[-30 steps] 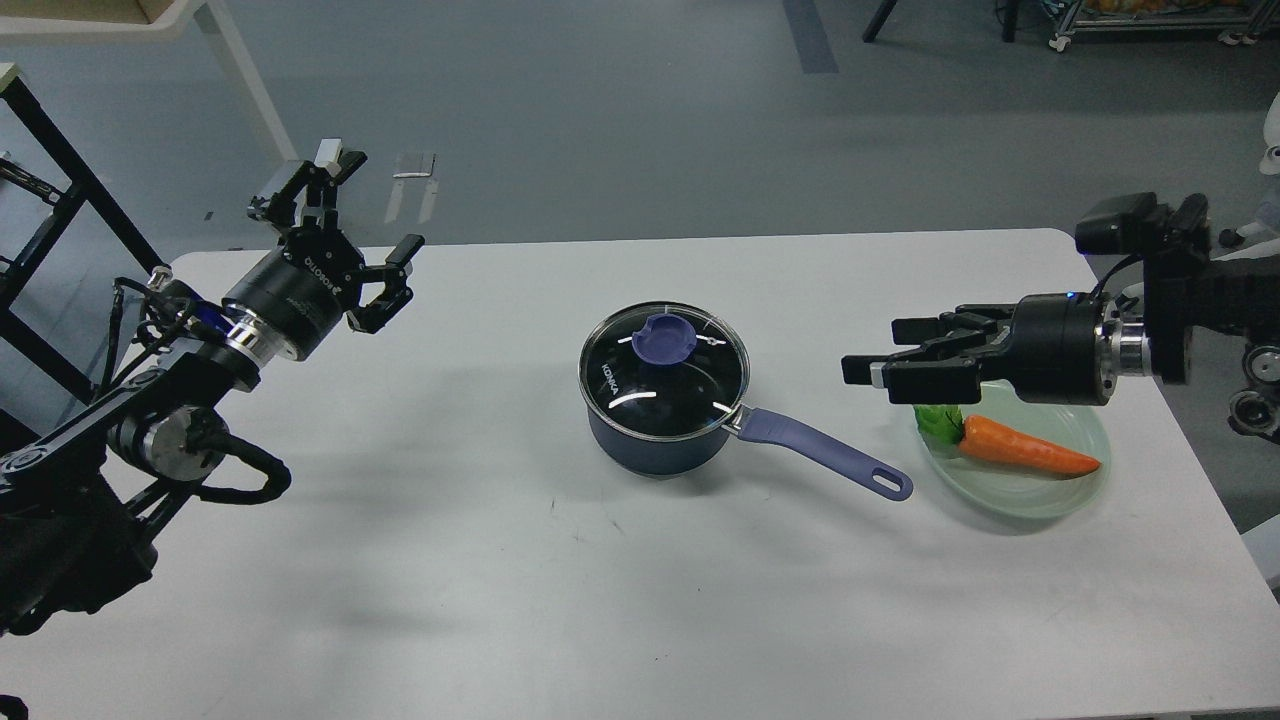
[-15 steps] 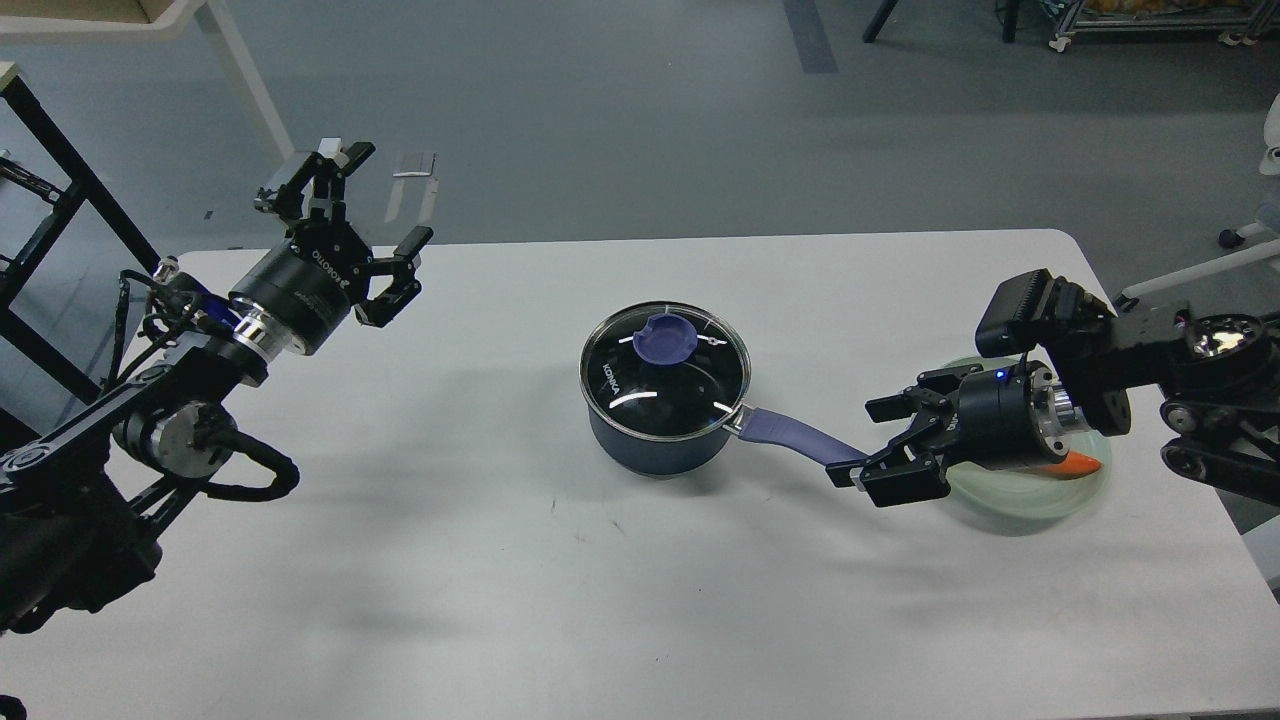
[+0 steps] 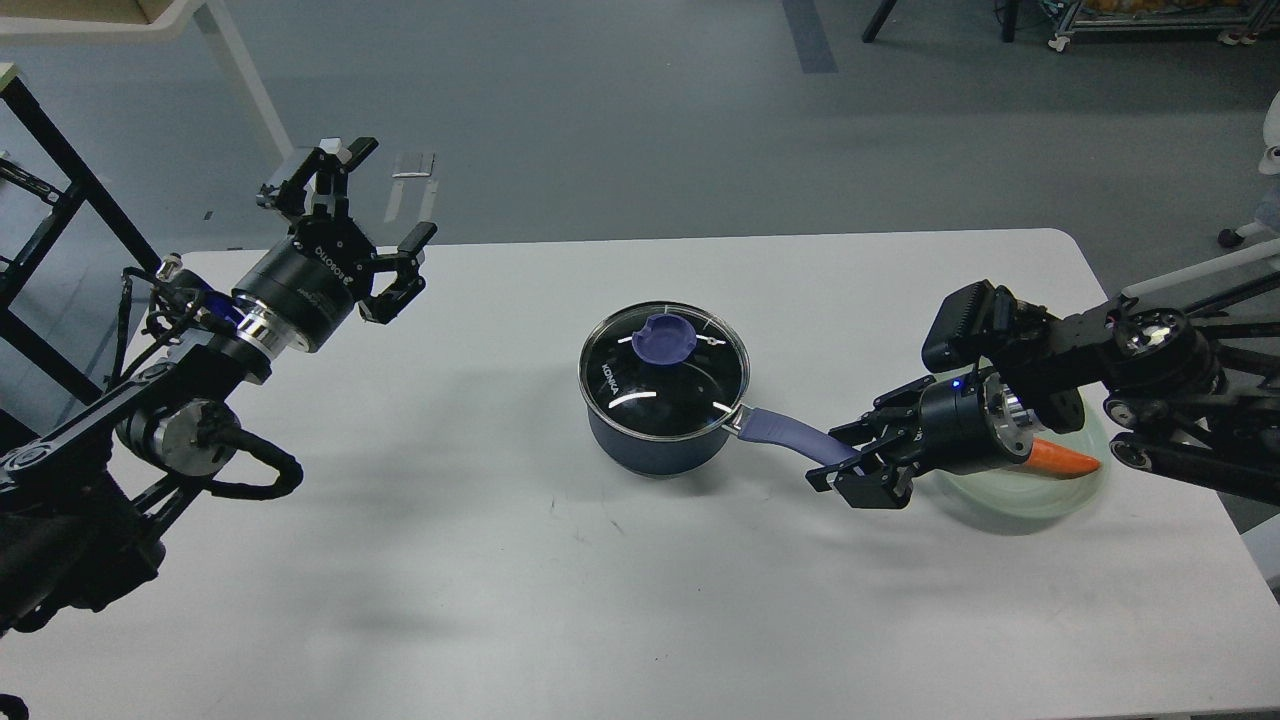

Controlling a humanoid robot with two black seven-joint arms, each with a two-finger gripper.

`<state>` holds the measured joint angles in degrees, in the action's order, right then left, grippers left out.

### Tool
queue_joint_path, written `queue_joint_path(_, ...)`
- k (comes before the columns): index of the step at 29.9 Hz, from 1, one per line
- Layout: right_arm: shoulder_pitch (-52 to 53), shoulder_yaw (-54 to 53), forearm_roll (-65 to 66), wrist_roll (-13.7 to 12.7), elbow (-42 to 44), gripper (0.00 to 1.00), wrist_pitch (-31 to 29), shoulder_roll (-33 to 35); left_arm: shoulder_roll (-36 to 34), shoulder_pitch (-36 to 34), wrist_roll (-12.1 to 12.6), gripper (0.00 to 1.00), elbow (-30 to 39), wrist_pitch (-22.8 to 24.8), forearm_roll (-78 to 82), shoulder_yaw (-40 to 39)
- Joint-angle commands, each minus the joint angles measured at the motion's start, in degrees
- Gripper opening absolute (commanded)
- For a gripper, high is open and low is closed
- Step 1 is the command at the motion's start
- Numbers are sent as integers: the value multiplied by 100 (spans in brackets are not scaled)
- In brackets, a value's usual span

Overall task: Open pot lid
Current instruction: 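Lower the right gripper onto the purple pan handle and close it, then reach the left gripper over the pan and grasp the purple lid knob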

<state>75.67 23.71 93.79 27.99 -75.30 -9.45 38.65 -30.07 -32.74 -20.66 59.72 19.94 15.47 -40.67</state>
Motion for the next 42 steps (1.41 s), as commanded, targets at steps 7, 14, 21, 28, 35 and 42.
queue_joint_path(7,9,55,-1,1,15,40,110,-6,36,-5,1,99,14,-86,9,7)
queue_joint_path(14,18,64,-1,1,42,35,110,3,45,-83,1,99,22,-95,70,33)
queue_joint_path(21,18,82,-10,1,51,30,110,3,63,-469,-43,99,92,-86,981,42)
queue_joint_path(28,62,90,-19,1,51,30,110,11,54,-1383,-734,99,514,-78,4907,68)
queue_joint_path(35,53,108,-27,1,51,31,101,3,247,-2340,-734,99,1077,-655,8056,1716)
queue_joint_path(42,62,108,-19,1,42,31,92,3,940,-3247,-734,99,253,-2011,9360,3434)
